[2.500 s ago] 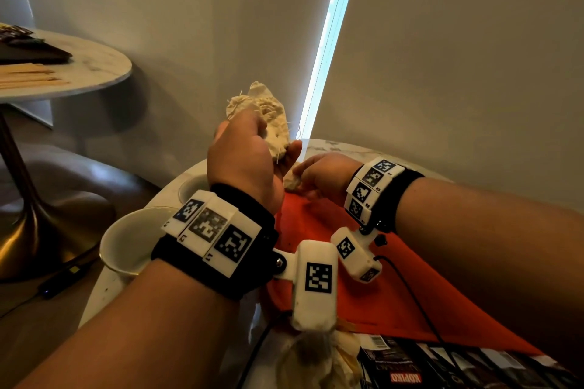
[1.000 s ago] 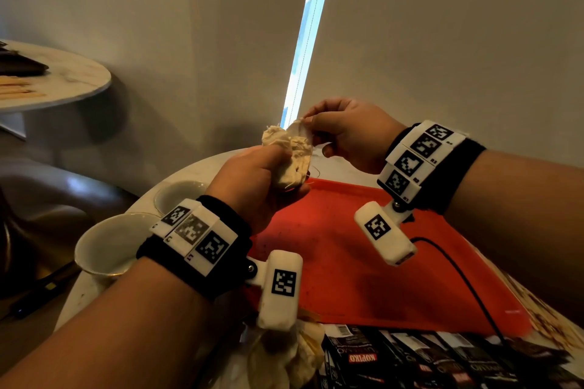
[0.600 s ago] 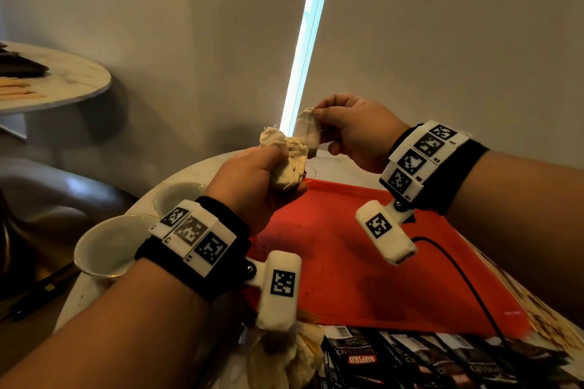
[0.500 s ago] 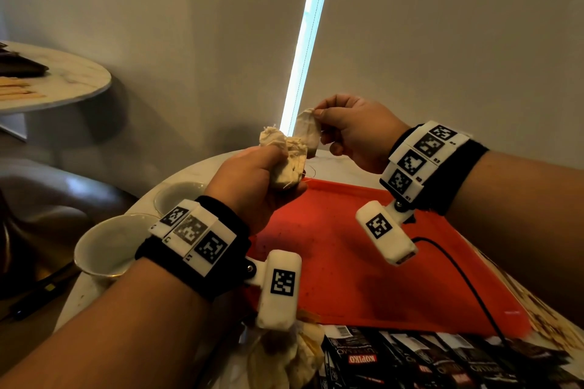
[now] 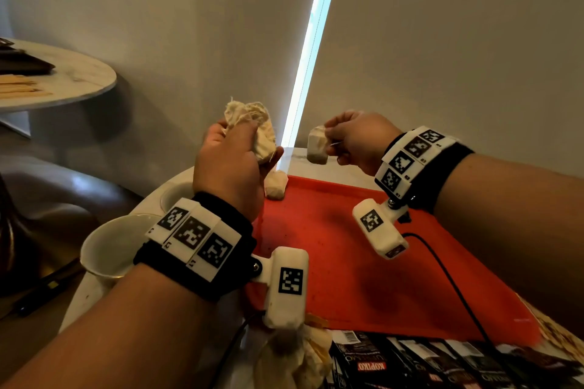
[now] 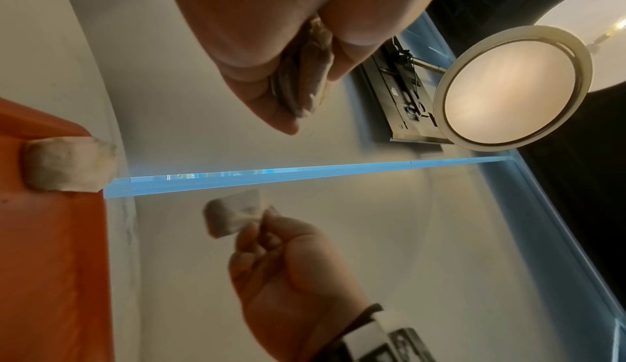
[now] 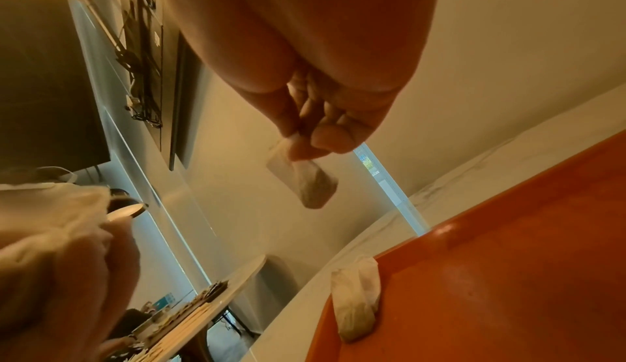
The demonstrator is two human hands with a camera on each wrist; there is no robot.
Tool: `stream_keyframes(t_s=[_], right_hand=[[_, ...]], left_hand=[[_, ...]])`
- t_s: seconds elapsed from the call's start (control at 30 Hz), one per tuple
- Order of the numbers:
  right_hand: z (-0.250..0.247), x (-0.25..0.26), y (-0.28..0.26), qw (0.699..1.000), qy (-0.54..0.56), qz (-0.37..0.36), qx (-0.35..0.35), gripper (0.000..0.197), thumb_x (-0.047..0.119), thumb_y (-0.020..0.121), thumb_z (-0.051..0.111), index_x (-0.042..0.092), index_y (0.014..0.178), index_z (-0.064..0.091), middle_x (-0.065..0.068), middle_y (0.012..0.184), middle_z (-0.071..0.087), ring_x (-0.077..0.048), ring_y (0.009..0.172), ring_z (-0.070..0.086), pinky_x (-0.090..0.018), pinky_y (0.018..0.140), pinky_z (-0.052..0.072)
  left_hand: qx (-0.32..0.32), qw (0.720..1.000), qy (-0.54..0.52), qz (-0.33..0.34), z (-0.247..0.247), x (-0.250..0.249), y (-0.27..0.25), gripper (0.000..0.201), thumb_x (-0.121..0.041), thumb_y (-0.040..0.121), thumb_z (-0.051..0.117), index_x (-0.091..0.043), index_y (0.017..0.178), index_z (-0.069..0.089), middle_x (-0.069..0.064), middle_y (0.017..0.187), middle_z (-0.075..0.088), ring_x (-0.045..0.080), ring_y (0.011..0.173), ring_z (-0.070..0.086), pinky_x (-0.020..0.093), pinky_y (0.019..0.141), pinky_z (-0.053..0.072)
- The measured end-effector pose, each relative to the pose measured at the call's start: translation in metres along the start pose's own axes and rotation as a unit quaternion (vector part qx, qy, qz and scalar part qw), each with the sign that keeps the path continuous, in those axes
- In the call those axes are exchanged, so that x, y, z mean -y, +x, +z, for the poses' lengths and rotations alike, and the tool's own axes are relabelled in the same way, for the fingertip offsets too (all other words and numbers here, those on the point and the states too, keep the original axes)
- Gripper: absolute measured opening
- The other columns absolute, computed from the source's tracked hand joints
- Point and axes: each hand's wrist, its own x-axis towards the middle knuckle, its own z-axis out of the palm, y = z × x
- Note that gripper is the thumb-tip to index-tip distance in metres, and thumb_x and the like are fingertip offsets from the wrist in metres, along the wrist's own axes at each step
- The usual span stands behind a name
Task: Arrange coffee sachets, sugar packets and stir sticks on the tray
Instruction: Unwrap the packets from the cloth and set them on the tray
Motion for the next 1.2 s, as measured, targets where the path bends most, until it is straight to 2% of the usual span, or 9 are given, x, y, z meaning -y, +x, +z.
stream_keyframes(t_s=[0.1, 0.53, 0.7, 0.8, 0.9, 0.93, 1.0, 1.1, 1.2], right_hand=[[0.014, -0.007, 0.006, 0.999, -0.028, 0.021, 0.025, 0.016, -0.001, 0.097, 0.057, 0.011, 0.105, 0.061, -0.012, 0.092, 0.069, -0.017, 0.067, 0.067, -0.03, 0.059, 0.054], [0.069, -0.038, 0.033, 0.981, 0.003, 0.12, 0.153, 0.024, -0.009, 0.1, 0.044, 0.004, 0.083, 0.054, -0.014, 0.055, 0.061, -0.022, 0.047, 0.066, -0.029, 0.04, 0.055], [0.075, -0.051, 0.044, 0.971, 0.073, 0.147, 0.176, 0.024, -0.005, 0.103, 0.039, 0.002, 0.085, 0.054, -0.018, 0.058, 0.066, -0.028, 0.052, 0.07, -0.038, 0.05, 0.061], [0.084, -0.053, 0.05, 0.986, 0.038, 0.098, 0.126, 0.017, -0.008, 0.098, 0.049, 0.004, 0.096, 0.06, -0.016, 0.086, 0.066, -0.028, 0.078, 0.07, -0.041, 0.08, 0.063], [0.088, -0.049, 0.054, 0.986, -0.074, 0.119, 0.089, 0.033, 0.021, 0.106, 0.049, 0.007, 0.133, 0.06, -0.009, 0.13, 0.063, -0.021, 0.127, 0.056, -0.034, 0.114, 0.037], [0.087, -0.052, 0.05, 0.961, -0.259, 0.017, 0.096, 0.041, 0.034, 0.107, 0.043, 0.012, 0.138, 0.059, -0.003, 0.142, 0.057, -0.019, 0.137, 0.046, -0.032, 0.117, 0.03], [0.086, -0.052, 0.052, 0.918, -0.376, -0.043, 0.116, 0.047, 0.044, 0.106, 0.039, 0.018, 0.136, 0.062, 0.0, 0.143, 0.055, -0.021, 0.138, 0.044, -0.032, 0.113, 0.033], [0.08, -0.048, 0.046, 0.982, -0.118, 0.063, 0.133, 0.037, 0.027, 0.104, 0.051, 0.007, 0.133, 0.062, -0.007, 0.125, 0.063, -0.028, 0.123, 0.059, -0.035, 0.103, 0.048], [0.08, -0.054, 0.047, 0.99, -0.012, 0.098, 0.105, 0.034, 0.0, 0.096, 0.054, -0.003, 0.129, 0.057, -0.018, 0.111, 0.066, -0.031, 0.103, 0.07, -0.04, 0.089, 0.06]], left_hand=[[-0.018, 1.0, -0.02, -0.007, -0.002, -0.004, 0.002, 0.019, -0.013, 0.098, 0.059, -0.011, 0.117, 0.06, 0.01, 0.103, 0.067, 0.024, 0.091, 0.072, 0.032, 0.069, 0.059], [-0.009, 0.999, -0.044, -0.007, -0.002, -0.005, 0.004, 0.009, -0.011, 0.099, 0.057, -0.015, 0.107, 0.06, 0.013, 0.108, 0.068, 0.029, 0.096, 0.069, 0.033, 0.069, 0.06], [-0.009, 0.999, -0.043, -0.013, -0.002, -0.004, 0.005, 0.009, -0.011, 0.099, 0.058, -0.017, 0.106, 0.061, 0.01, 0.106, 0.066, 0.029, 0.097, 0.068, 0.034, 0.069, 0.06], [-0.011, 0.999, -0.042, -0.009, -0.003, -0.001, 0.007, 0.016, -0.011, 0.098, 0.059, -0.015, 0.113, 0.061, 0.011, 0.106, 0.067, 0.028, 0.095, 0.069, 0.036, 0.071, 0.06], [-0.01, 0.999, -0.05, -0.005, -0.003, 0.0, 0.007, 0.018, -0.009, 0.098, 0.059, -0.013, 0.115, 0.061, 0.011, 0.1, 0.069, 0.028, 0.09, 0.071, 0.036, 0.069, 0.059], [-0.009, 0.999, -0.053, -0.007, -0.003, 0.0, 0.007, 0.018, -0.009, 0.098, 0.059, -0.013, 0.115, 0.061, 0.012, 0.101, 0.069, 0.028, 0.09, 0.071, 0.035, 0.068, 0.059], [-0.007, 0.999, -0.053, -0.013, -0.003, -0.001, 0.007, 0.018, -0.009, 0.097, 0.059, -0.014, 0.115, 0.061, 0.016, 0.108, 0.069, 0.03, 0.093, 0.071, 0.034, 0.067, 0.059], [-0.007, 0.999, -0.05, -0.015, -0.003, -0.001, 0.006, 0.02, -0.01, 0.097, 0.06, -0.014, 0.117, 0.061, 0.018, 0.114, 0.068, 0.034, 0.1, 0.07, 0.035, 0.069, 0.059], [-0.002, 0.999, -0.049, -0.022, -0.003, -0.001, 0.006, 0.018, -0.012, 0.098, 0.059, -0.015, 0.115, 0.06, 0.019, 0.116, 0.067, 0.033, 0.102, 0.07, 0.034, 0.07, 0.059]])
